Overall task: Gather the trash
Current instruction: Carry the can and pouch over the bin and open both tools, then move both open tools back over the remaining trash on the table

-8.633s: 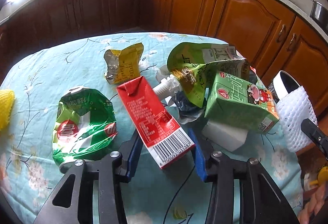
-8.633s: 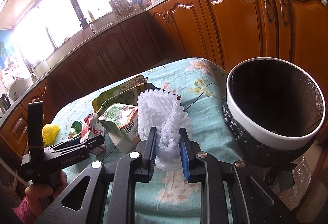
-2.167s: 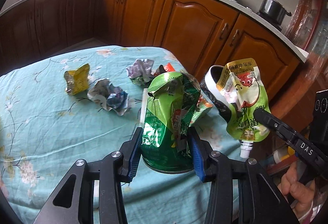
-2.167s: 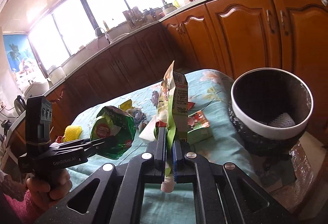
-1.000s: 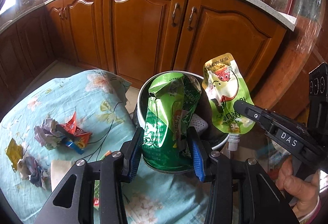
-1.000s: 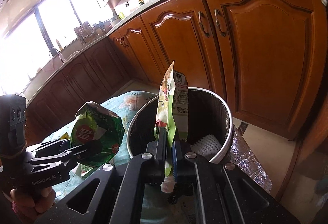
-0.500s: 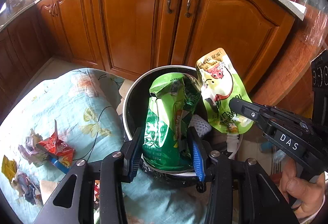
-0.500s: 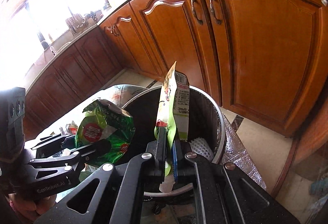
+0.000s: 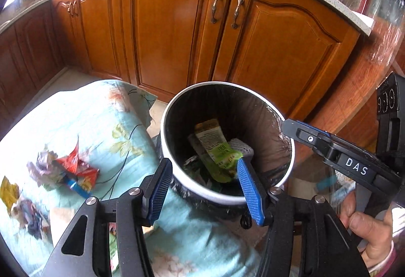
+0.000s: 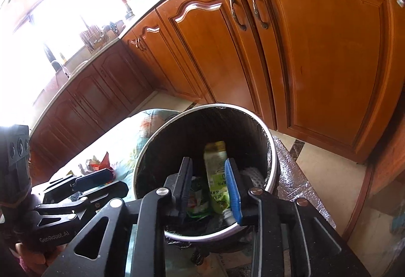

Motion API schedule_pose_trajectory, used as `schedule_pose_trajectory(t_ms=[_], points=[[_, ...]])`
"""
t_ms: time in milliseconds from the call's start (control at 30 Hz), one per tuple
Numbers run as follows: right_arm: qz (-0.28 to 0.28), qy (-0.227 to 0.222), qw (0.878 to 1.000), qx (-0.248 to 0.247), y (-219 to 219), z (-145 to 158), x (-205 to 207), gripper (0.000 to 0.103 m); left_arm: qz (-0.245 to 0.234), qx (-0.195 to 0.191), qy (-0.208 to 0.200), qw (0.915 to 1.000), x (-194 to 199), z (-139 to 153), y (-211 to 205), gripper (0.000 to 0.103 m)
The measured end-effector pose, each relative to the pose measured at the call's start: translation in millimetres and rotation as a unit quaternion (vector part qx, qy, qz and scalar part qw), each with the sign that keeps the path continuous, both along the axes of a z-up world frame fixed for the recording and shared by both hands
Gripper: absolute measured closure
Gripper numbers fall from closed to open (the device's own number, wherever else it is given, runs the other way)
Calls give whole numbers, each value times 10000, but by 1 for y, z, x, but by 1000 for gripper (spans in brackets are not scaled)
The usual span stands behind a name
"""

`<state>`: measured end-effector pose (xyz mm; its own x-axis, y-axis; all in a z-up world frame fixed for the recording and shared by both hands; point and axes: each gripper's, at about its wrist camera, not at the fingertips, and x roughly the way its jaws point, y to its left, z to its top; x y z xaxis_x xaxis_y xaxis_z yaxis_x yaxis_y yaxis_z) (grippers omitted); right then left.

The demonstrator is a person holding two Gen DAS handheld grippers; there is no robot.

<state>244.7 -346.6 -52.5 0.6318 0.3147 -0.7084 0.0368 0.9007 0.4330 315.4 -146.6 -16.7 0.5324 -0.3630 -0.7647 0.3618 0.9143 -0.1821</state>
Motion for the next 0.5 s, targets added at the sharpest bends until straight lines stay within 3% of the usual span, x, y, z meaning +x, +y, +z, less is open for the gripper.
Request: schedule_pose_trajectory(t_ms=[167, 233, 367, 500], points=[[-24, -300, 9994, 180, 13, 8, -22, 30, 313, -202, -81, 9993, -32, -1, 33, 48], [1, -392, 9990, 210, 21, 11, -32, 22, 456, -280, -92, 9985, -44, -2, 47, 47], [83, -485, 9982, 335, 39, 15, -49, 14, 750, -363, -156, 9964, -71, -2, 74, 46], [205, -488, 9975, 464, 57, 17, -63, 13, 996, -372, -204, 9941, -93, -3, 101, 44]])
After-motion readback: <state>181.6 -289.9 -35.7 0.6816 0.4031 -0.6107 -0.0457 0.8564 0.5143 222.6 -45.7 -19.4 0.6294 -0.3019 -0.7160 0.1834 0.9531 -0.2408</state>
